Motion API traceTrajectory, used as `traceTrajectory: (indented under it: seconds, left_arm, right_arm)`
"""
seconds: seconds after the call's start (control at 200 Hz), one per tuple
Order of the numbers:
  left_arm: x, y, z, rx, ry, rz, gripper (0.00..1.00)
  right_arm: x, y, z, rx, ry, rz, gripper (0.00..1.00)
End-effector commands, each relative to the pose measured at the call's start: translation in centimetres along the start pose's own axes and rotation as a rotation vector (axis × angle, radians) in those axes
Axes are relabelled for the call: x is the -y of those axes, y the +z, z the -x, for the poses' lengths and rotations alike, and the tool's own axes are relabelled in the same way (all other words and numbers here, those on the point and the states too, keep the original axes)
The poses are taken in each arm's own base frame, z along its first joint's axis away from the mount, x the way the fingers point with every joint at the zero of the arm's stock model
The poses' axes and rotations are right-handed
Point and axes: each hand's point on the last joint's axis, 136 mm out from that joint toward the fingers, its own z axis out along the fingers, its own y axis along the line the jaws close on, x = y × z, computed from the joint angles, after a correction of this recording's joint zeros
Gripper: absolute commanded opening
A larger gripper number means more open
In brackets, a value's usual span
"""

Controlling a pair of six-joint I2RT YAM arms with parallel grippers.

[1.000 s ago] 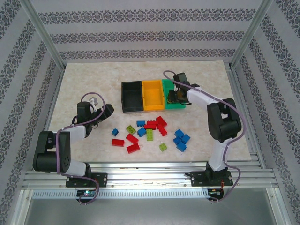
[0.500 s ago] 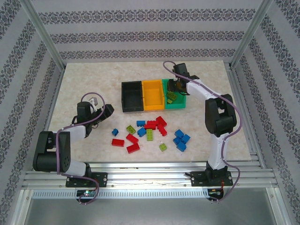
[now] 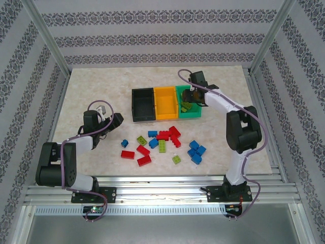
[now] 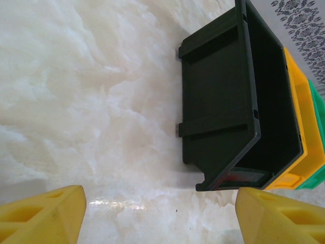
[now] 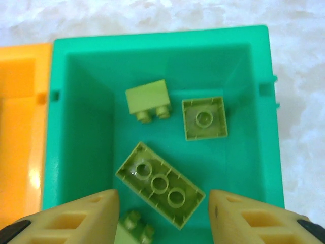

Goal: Sort the legos into containers by color
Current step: Place the lego in the container, then pick up the lego from the bottom-center of the table.

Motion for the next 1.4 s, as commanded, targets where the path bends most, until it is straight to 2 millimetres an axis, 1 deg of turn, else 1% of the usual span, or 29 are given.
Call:
traceTrajectory:
  seconds: [0.0,0.025,0.065,0.175,0.31,0.37,0.52,0.66,0.759,0.844,0.934,1.004,1.179,1.394]
  left_arm:
    - [0.5,-0.4,0.8,0.019,0.027,-0.014,0.78]
    - [0.5,-0.4,0.8,0.019,0.027,-0.014,0.78]
    - [0.5,-0.4,0.7,0.017,0.028,-0.017,0.78]
    - [0.6,-0.6,0.8,0.023,0.029,-0.019,0.78]
    - [0.8,-0.7,0.9,0.027,0.029,-0.024,0.78]
    - [0.8,-0.7,0.9,0.027,0.028,-0.025,0.78]
    - [0.8,-0.6,0.7,0.022,0.023,-0.028,0.78]
    - [0.6,-0.5,0.7,0.020,0.019,-0.026,0.78]
    - [0.6,-0.4,0.7,0.021,0.019,-0.027,0.78]
    - [0.5,-0.3,0.6,0.019,0.018,-0.023,0.78]
    - [0.4,-0.3,0.6,0.018,0.016,-0.023,0.78]
    - [0.5,-0.4,0.6,0.027,0.016,-0.025,0.78]
    - [0.5,-0.4,0.6,0.027,0.018,-0.023,0.78]
    - [0.4,-0.3,0.5,0.022,0.012,-0.025,0.78]
  right_arm:
    - [-1.8,-3.6,-0.6,0.039,-0.049,0.045,0.50]
    - [-2.0,-3.9,-1.3,0.030,-0.053,0.049,0.50]
    - [-2.5,-4.8,-2.0,0.034,-0.063,0.066,0.50]
    - [-4.0,-6.7,-5.1,0.005,-0.102,0.112,0.49]
    - [-5.4,-8.7,-9.9,-0.038,-0.146,0.165,0.49]
    - [-5.6,-9.4,-12.5,-0.065,-0.152,0.179,0.49]
    - [-6.0,-11.2,-17.6,-0.120,-0.181,0.199,0.49]
    - [-5.9,-12.2,-21.9,-0.198,-0.203,0.190,0.48]
    - [-6.0,-12.3,-24.8,-0.251,-0.197,0.203,0.47]
    - [-6.4,-12.2,-26.8,-0.287,-0.199,0.220,0.47]
    - [-6.6,-12.1,-28.3,-0.318,-0.227,0.208,0.47]
    - [-6.7,-11.8,-28.9,-0.334,-0.231,0.195,0.47]
    - [-8.2,-11.1,-29.2,-0.343,-0.241,0.208,0.48]
    - [-9.0,-10.3,-29.7,-0.372,-0.272,0.187,0.49]
